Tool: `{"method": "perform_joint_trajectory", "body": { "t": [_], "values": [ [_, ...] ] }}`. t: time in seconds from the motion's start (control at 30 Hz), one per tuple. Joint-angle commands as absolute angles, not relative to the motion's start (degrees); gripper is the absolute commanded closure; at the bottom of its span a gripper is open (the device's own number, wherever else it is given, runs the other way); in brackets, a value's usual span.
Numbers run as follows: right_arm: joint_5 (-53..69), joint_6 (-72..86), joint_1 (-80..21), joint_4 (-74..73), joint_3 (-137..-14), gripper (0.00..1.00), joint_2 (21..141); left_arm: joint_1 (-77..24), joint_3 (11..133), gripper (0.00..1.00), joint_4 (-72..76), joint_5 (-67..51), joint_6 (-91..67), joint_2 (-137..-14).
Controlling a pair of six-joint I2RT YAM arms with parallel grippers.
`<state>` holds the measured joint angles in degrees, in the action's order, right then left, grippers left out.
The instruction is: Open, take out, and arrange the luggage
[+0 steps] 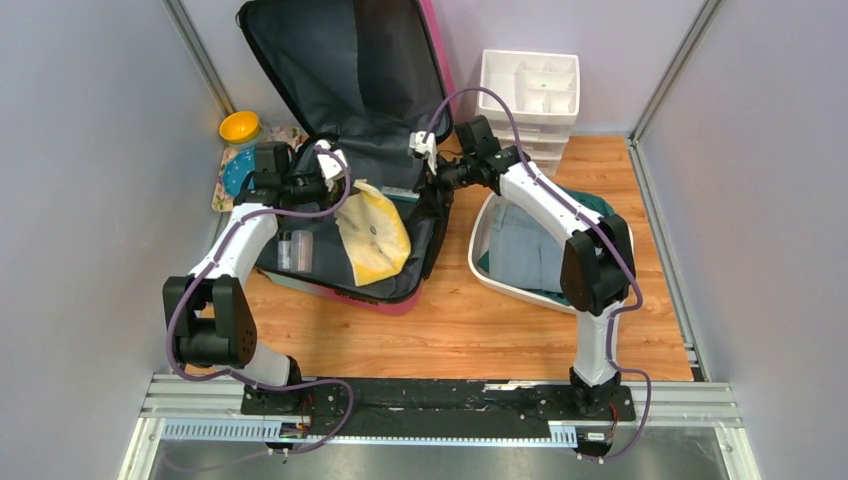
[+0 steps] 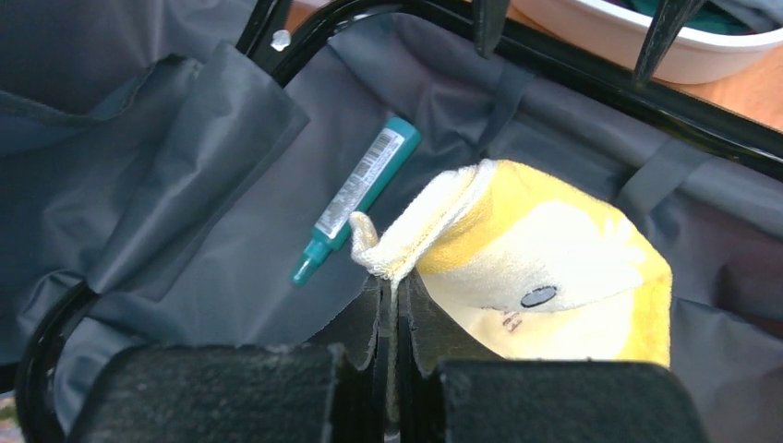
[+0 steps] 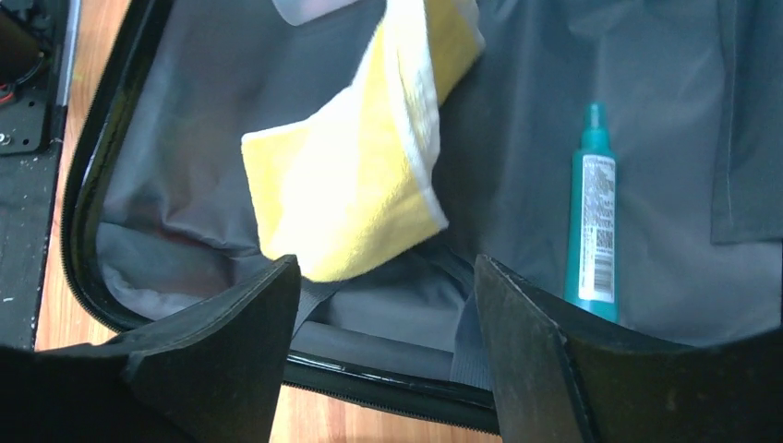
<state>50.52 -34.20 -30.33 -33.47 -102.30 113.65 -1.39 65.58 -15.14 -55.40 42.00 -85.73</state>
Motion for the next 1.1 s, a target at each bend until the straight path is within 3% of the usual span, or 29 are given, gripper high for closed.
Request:
{"method": "perform_joint_trajectory", "body": {
  "t": [0.0,0.3,0.63,0.73,0.83,0.93,1.07],
  "values": [
    [46.85,-29.7,-31.73,-33.22,-103.45,0.29,115.31,-0.79,66.71,1.0,-10.2,-51.95,39.2,-85.25],
    [31.04,-42.8,-31.12,-44.91,-107.31,0.45,122.16,-0.53,67.93,1.0,-9.84,-49.92,35.78,-84.73],
    [23.47,-49.48,-25.49,-49.66,-119.79,0.46,130.69,-0.61,69.17,1.0,-8.7,-48.95,31.03,-83.32],
    [25.56,-49.57,-24.96,-50.01,-120.32,0.4,130.17,-0.62,68.12,1.0,-7.56,-50.01,30.85,-82.27],
    [36.8,-49.57,-24.35,-49.49,-117.27,0.25,126.49,-0.53,67.85,1.0,-7.47,-53.25,31.81,-81.22],
    [48.91,-47.13,-24.78,-44.84,-112.78,0.2,121.04,-0.7,67.5,1.0,-6.86,-56.77,32.34,-79.72],
    [53.25,-42.98,-27.5,-36.83,-105.83,0.16,114.62,-0.88,67.59,1.0,-6.77,-60.98,33.48,-77.79]
  ]
}}
